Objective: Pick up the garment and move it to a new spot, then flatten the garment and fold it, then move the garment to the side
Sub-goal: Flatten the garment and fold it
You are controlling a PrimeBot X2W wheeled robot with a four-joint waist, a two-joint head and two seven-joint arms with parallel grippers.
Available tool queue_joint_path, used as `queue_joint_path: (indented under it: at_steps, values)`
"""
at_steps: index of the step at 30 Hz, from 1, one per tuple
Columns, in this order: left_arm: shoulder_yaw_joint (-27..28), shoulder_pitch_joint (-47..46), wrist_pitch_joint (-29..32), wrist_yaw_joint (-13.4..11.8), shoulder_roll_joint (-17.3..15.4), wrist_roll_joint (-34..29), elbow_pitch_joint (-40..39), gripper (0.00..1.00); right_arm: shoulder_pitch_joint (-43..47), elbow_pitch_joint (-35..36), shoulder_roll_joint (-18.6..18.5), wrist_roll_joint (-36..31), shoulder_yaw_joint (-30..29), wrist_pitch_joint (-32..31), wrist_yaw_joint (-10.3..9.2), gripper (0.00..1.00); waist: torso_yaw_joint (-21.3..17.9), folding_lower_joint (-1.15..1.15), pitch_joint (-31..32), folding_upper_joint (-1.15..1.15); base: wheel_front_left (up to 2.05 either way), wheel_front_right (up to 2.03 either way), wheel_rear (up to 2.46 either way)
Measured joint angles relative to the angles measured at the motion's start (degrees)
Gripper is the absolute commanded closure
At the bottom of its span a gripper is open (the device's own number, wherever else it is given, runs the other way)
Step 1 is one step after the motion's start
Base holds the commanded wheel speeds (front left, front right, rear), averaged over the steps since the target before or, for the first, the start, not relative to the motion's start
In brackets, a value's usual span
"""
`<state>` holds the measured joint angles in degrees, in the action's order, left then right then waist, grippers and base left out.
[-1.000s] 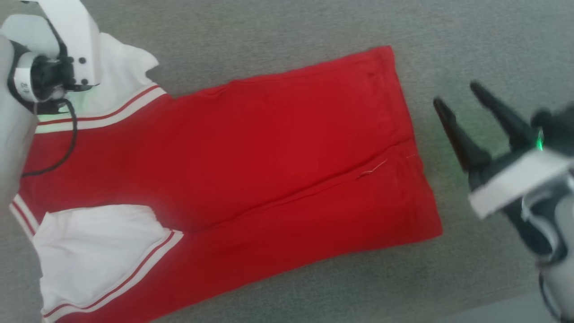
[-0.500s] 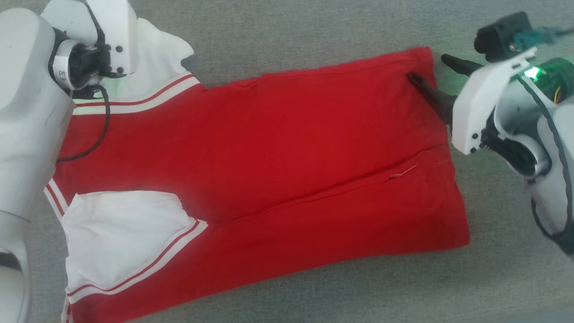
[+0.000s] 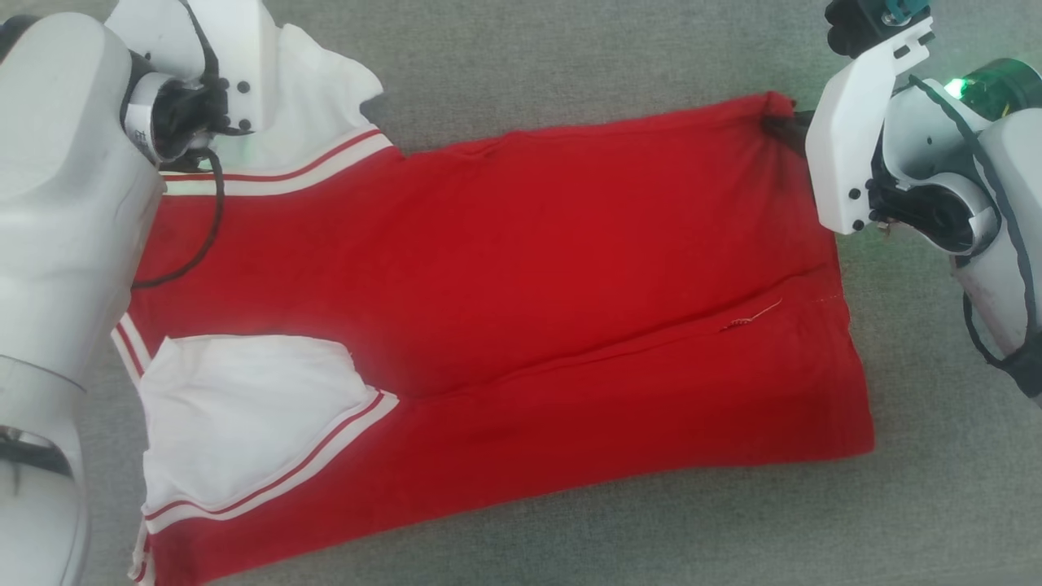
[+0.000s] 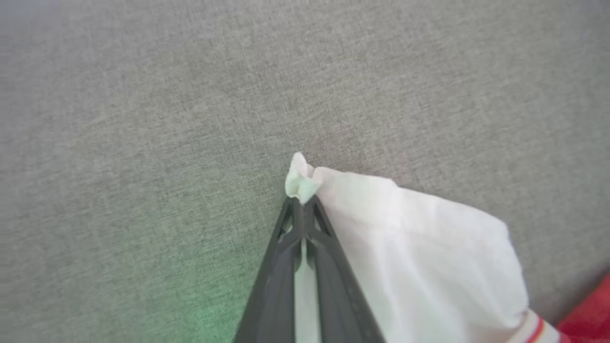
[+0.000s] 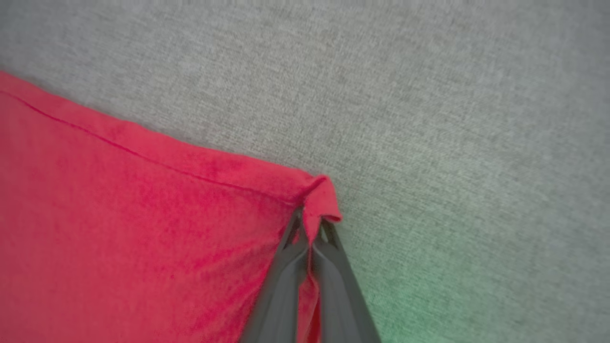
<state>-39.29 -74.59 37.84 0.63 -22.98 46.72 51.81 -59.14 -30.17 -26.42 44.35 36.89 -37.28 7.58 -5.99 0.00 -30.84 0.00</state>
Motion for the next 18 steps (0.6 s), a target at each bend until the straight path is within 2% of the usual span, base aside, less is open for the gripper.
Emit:
queue_joint_path:
  at_steps: [10, 18]
  values:
    - [-0.38, -0.75, -0.52, 2.45, 0.69, 0.26, 2.02, 1.0, 2.15, -0.16, -2.88, -0.67, 0.41, 5.8, -0.02, 1.0, 3.06, 0.0, 4.18, 0.0, 0.0, 0.0, 0.0]
    - [-1.29, -0.66, 2.43, 2.26, 0.74, 0.65, -0.15, 1.0, 6.22, 2.57, -5.69, -0.82, -0.23, 7.59, -0.03, 1.0, 5.99, 0.0, 8.47, 0.0, 0.0, 0.0, 0.0]
